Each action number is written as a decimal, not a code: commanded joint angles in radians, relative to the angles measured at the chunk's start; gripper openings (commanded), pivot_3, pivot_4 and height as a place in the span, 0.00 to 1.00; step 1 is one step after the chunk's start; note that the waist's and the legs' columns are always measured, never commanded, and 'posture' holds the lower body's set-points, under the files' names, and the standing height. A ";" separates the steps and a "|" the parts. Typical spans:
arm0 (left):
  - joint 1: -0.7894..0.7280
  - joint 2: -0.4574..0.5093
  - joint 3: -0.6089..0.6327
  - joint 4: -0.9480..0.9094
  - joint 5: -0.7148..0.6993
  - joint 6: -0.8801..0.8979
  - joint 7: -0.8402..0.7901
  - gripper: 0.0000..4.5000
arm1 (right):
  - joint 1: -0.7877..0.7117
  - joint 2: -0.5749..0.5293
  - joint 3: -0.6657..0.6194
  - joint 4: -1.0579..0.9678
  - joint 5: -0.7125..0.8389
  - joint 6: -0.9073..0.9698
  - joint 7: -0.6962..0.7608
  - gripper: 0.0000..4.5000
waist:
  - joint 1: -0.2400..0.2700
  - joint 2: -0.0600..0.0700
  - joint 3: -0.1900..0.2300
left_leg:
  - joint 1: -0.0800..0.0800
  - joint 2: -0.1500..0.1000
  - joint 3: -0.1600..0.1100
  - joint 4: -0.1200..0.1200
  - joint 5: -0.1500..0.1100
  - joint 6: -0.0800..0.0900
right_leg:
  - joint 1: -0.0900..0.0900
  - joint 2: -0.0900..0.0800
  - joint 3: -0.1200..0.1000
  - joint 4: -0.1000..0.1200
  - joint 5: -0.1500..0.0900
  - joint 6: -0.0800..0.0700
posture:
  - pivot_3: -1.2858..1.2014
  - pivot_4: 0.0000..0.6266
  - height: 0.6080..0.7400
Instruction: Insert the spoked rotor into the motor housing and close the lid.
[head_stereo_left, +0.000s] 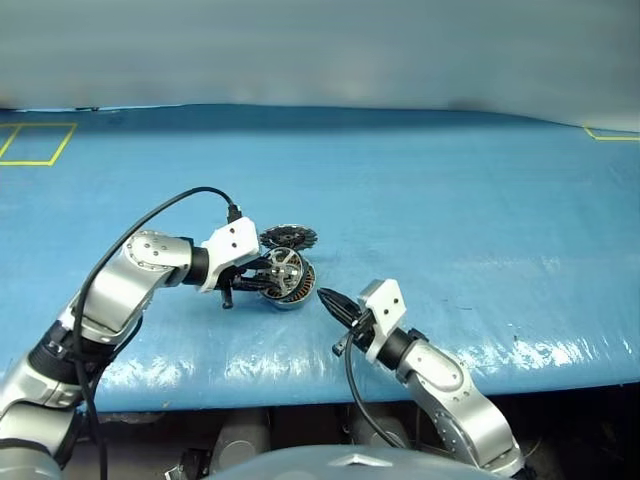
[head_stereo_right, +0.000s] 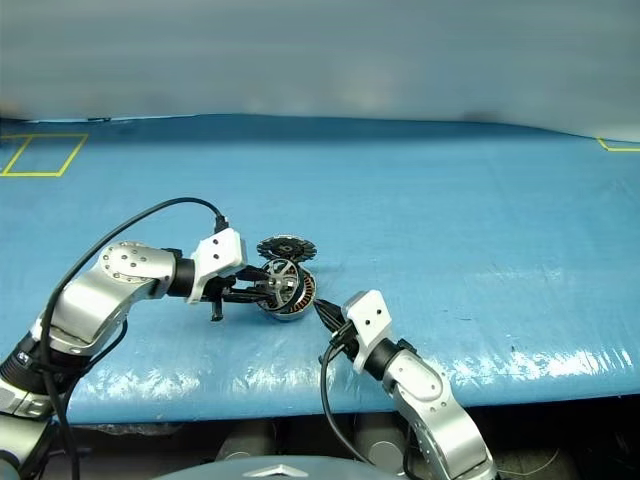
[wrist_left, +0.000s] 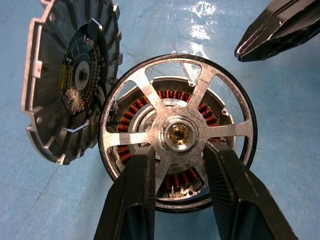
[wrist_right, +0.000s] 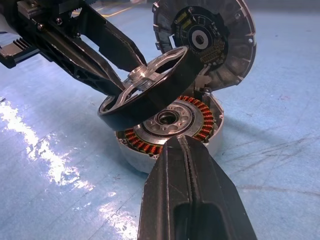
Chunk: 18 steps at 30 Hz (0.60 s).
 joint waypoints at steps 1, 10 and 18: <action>-0.029 -0.009 0.001 0.008 0.017 -0.029 -0.016 0.26 | 0.003 0.012 -0.006 -0.016 -0.004 -0.033 -0.004 0.00 | 0.000 0.000 0.000 | 0.000 0.000 0.000 0.000 0.000 0.000 | 0.000 0.000 0.000 0.000 0.000 0.000 | 0.52 0.24 1.00; -0.037 -0.035 -0.008 0.054 0.043 -0.056 -0.025 0.26 | 0.017 0.031 0.004 -0.006 -0.029 -0.049 -0.021 0.00 | 0.001 0.000 0.000 | 0.000 0.000 0.000 0.001 0.000 0.000 | 0.000 0.000 0.000 0.001 0.000 0.000 | 0.52 0.24 1.00; -0.041 -0.048 -0.014 0.069 0.064 -0.062 -0.029 0.26 | 0.031 0.033 0.004 -0.009 -0.033 -0.050 -0.024 0.00 | 0.001 0.000 0.000 | 0.000 0.000 0.000 0.001 0.000 0.000 | 0.000 0.000 0.000 0.001 0.000 0.000 | 0.52 0.24 1.00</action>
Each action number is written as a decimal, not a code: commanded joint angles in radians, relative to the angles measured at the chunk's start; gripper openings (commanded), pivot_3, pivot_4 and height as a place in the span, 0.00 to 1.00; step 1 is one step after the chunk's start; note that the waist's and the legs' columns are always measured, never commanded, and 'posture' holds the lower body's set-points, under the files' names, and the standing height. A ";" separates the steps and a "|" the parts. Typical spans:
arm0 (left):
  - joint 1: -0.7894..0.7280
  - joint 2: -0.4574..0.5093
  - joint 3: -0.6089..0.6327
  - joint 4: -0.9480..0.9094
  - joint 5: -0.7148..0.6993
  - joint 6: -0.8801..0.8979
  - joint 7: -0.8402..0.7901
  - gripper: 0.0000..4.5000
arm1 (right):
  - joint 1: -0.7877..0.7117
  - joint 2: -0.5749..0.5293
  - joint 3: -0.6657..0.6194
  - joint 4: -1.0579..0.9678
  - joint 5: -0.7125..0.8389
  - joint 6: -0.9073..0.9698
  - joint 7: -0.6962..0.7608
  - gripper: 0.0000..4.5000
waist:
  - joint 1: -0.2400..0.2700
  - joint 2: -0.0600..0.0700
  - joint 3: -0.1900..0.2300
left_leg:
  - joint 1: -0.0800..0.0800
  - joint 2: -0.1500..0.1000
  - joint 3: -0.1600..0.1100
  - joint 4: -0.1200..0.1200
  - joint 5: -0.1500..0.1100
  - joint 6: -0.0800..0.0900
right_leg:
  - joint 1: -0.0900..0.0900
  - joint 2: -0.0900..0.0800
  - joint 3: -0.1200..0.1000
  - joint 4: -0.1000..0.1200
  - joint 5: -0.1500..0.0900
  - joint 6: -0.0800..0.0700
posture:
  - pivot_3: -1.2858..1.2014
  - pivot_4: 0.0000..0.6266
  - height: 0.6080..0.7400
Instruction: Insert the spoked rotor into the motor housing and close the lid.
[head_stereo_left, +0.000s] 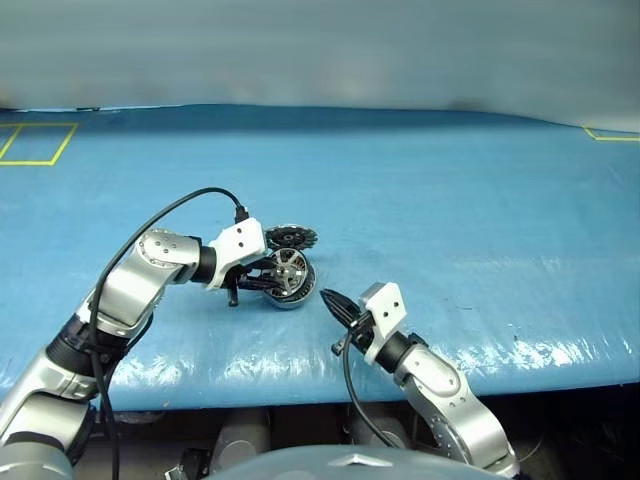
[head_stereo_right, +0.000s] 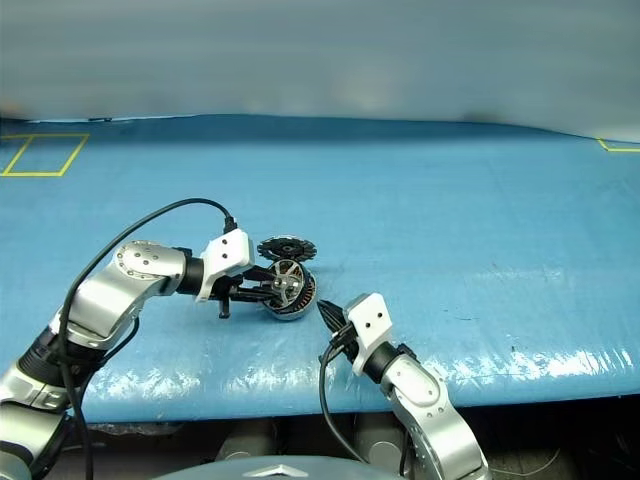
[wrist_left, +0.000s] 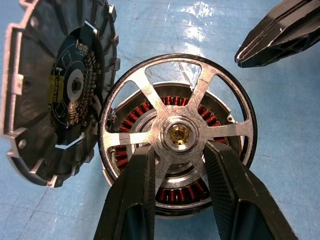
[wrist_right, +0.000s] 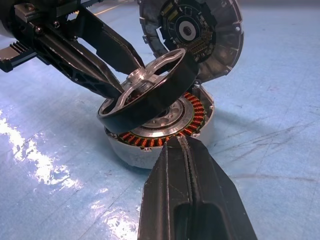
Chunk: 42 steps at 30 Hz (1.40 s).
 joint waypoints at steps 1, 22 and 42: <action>-0.026 -0.006 0.010 -0.002 0.018 -0.019 -0.001 0.26 | -0.006 0.005 0.001 -0.021 -0.002 -0.024 0.004 0.00 | 0.000 0.000 0.000 | 0.000 0.000 0.000 0.000 0.000 0.000 | 0.000 0.000 0.000 0.000 0.000 0.000 | 0.52 0.24 1.00; -0.021 -0.004 0.030 -0.001 0.017 0.003 -0.021 0.26 | -0.027 0.018 -0.013 -0.020 0.005 -0.001 -0.008 0.00 | 0.000 0.000 0.000 | 0.000 0.000 0.000 0.002 0.000 0.000 | 0.001 0.000 0.000 0.001 0.001 0.001 | 0.52 0.24 1.00; -0.060 0.017 -0.019 0.044 0.071 -0.030 -0.054 0.26 | -0.044 0.041 -0.010 0.009 -0.009 -0.007 -0.031 0.00 | 0.000 0.000 0.000 | 0.001 0.000 0.000 0.002 0.000 0.000 | 0.001 0.000 0.000 0.002 0.001 0.001 | 0.52 0.24 1.00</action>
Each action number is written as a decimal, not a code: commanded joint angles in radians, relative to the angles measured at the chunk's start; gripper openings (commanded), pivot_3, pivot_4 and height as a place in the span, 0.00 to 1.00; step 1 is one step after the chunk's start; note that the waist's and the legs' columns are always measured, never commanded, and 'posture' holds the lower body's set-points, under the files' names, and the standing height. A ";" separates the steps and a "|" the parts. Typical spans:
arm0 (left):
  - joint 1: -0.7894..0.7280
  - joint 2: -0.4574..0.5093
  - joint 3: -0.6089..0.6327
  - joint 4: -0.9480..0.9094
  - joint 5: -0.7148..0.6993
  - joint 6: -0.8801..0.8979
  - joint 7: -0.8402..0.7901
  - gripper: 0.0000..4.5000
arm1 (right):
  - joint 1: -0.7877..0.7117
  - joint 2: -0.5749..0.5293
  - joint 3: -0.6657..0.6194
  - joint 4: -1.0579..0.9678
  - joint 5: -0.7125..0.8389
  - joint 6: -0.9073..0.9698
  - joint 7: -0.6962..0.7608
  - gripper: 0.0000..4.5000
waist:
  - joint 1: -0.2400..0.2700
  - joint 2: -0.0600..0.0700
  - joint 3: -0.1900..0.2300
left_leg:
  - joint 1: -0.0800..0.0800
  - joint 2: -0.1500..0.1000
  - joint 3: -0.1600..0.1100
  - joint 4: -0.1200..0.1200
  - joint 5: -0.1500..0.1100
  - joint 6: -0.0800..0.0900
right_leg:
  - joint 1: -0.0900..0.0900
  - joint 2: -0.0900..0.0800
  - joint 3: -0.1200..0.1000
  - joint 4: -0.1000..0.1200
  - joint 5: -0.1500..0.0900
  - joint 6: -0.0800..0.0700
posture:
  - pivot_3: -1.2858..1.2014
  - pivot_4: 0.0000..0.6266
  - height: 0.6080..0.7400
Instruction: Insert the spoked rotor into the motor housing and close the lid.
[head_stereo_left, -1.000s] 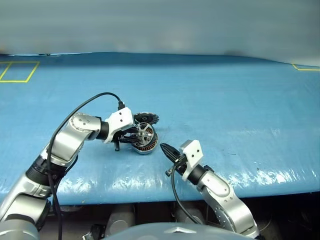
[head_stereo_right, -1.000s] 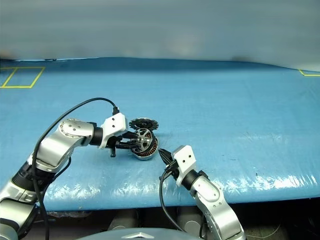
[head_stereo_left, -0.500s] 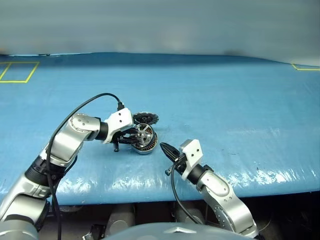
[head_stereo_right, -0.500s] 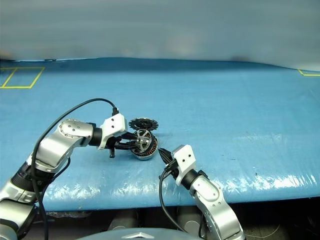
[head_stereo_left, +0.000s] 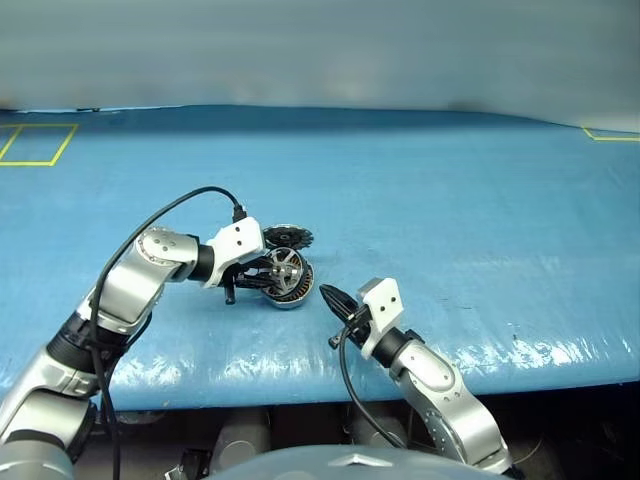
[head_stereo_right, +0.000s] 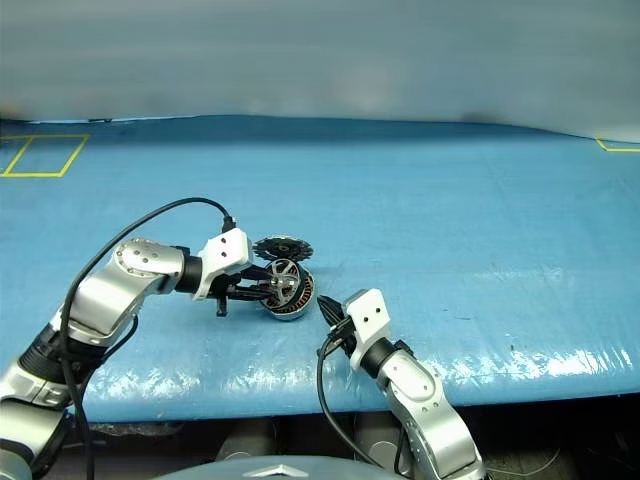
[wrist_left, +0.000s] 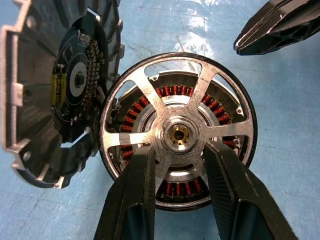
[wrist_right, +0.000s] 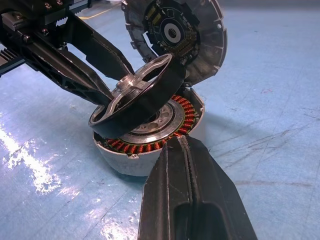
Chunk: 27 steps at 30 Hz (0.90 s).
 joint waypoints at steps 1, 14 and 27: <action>-0.046 0.016 -0.018 0.023 0.035 -0.036 -0.036 0.26 | -0.009 0.009 -0.008 -0.016 -0.004 -0.017 -0.007 0.00 | 0.000 0.000 0.000 | 0.000 0.000 0.000 0.000 0.000 0.000 | 0.000 0.000 0.000 0.000 0.000 0.000 | 0.52 0.24 1.00; -0.115 0.003 -0.061 0.100 0.077 -0.079 -0.118 0.34 | -0.010 0.021 -0.012 -0.011 -0.015 -0.027 -0.022 0.00 | -0.003 0.000 0.000 | 0.000 0.000 0.000 0.001 0.000 0.000 | 0.000 0.000 0.000 0.000 0.000 0.000 | 0.52 0.24 1.00; -0.066 0.017 0.017 0.039 0.001 -0.066 -0.153 0.92 | 0.002 0.022 -0.015 -0.027 -0.021 -0.035 -0.033 0.00 | -0.004 0.000 0.000 | 0.000 0.000 0.000 0.002 0.000 0.000 | 0.000 0.000 0.000 0.001 0.000 0.001 | 0.52 0.24 1.00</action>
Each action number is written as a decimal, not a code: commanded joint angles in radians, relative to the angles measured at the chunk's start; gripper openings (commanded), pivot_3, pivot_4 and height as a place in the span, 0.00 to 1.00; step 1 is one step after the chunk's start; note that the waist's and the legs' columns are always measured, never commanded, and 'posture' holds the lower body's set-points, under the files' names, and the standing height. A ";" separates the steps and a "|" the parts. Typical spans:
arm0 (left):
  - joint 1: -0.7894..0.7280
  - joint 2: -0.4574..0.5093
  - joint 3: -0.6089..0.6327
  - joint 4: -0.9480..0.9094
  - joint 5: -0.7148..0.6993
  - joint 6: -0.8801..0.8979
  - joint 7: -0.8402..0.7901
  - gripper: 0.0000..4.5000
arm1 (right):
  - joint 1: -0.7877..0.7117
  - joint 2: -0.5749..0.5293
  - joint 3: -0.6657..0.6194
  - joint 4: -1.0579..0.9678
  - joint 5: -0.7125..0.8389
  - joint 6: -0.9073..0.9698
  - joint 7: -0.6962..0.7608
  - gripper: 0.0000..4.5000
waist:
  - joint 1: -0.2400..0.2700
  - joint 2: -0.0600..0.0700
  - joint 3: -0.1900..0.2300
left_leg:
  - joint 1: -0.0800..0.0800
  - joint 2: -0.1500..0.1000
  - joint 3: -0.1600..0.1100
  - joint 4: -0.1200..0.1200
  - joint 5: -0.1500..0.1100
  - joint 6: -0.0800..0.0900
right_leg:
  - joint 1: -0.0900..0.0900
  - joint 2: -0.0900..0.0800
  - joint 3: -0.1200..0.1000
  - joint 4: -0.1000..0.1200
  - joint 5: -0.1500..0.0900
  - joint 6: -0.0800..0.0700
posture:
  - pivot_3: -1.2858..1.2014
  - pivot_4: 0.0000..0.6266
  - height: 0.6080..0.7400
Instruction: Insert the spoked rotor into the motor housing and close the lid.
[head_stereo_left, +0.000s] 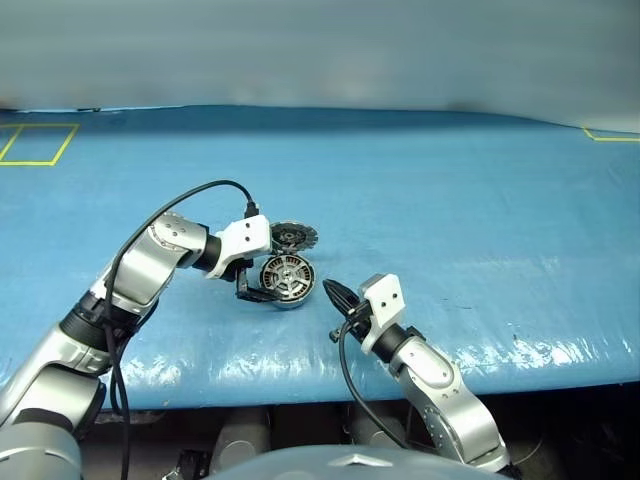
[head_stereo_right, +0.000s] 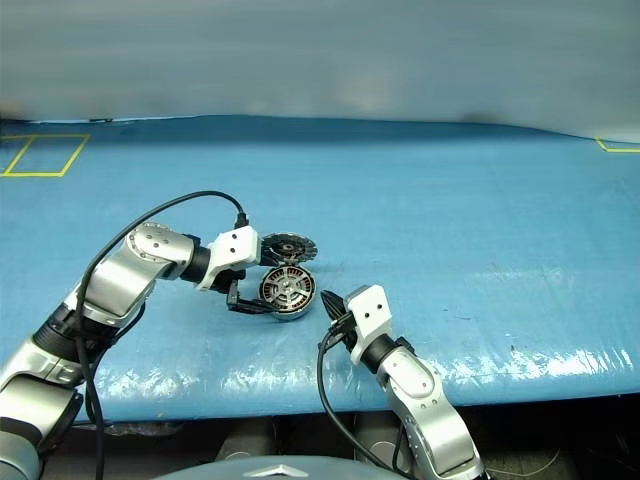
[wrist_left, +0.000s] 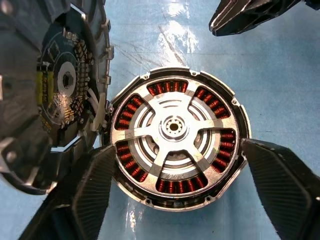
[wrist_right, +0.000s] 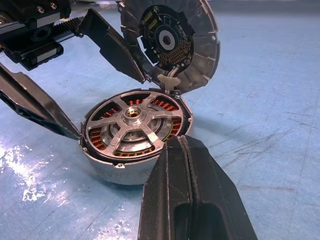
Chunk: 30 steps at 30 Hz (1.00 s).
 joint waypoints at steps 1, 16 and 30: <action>0.057 0.040 0.092 -0.084 -0.067 0.009 -0.019 0.85 | 0.017 0.007 0.000 -0.040 -0.011 -0.036 -0.012 0.00 | -0.003 0.000 0.000 | 0.000 0.000 0.000 0.000 0.000 0.000 | 0.000 0.000 0.000 0.000 0.000 0.000 | 0.52 0.24 1.00; 0.347 -0.043 0.311 -0.271 -0.223 0.022 0.190 0.01 | 0.026 -0.002 -0.005 -0.076 -0.041 -0.033 -0.021 0.00 | 0.004 0.000 0.000 | 0.001 0.000 0.001 0.003 0.000 0.000 | 0.002 0.000 0.001 0.000 -0.001 -0.003 | 0.52 0.24 1.00; 0.661 -0.215 0.407 -0.347 -0.233 -0.192 0.383 0.01 | -0.106 0.017 0.023 -0.103 -0.013 0.108 -0.004 0.00 | 0.009 0.000 -0.001 | 0.001 0.000 0.000 0.003 0.000 0.000 | 0.002 -0.001 0.000 0.001 -0.001 -0.003 | 0.52 0.24 1.00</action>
